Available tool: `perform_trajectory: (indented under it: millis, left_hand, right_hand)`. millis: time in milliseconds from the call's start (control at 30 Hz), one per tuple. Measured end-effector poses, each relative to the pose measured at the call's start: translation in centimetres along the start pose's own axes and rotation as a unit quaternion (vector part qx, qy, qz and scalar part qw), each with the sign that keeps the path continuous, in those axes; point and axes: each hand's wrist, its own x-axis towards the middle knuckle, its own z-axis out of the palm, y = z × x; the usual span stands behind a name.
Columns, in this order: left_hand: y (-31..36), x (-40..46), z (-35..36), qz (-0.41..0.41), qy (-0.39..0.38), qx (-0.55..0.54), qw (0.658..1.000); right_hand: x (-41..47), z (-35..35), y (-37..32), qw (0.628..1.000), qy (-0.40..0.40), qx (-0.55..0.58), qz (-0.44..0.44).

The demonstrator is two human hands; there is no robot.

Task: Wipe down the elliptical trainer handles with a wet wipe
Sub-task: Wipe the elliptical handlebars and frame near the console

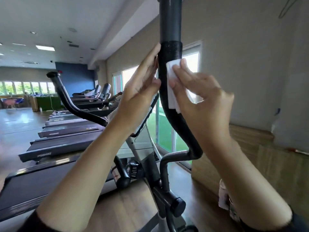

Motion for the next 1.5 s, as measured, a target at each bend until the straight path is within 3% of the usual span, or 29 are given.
perform_trajectory:
  millis: [300,500,733,867,1500]
  left_hand:
    - [-1.2,0.6,-1.4,0.011,-0.072,-0.094,0.993]
    - [-2.4,0.5,-1.7,0.048,-0.099,-0.096,0.989]
    - [-3.8,0.0,-1.1,0.046,-0.09,-0.149,0.984]
    - [-4.5,-0.5,-0.7,0.055,-0.086,-0.167,0.981]
    - [-7.6,-0.7,-0.5,0.09,-0.13,-0.22,0.963]
  right_hand:
    - [2.3,2.1,-3.0,0.985,0.056,-0.155,-0.044]
    - [-1.1,1.5,-3.4,0.97,0.018,-0.232,-0.063]
    - [1.9,2.7,-3.6,0.958,0.037,-0.267,-0.097]
    - [-0.7,1.9,-3.0,0.953,0.03,-0.278,-0.113]
    - [-6.8,2.1,-2.9,0.937,0.03,-0.337,-0.08]
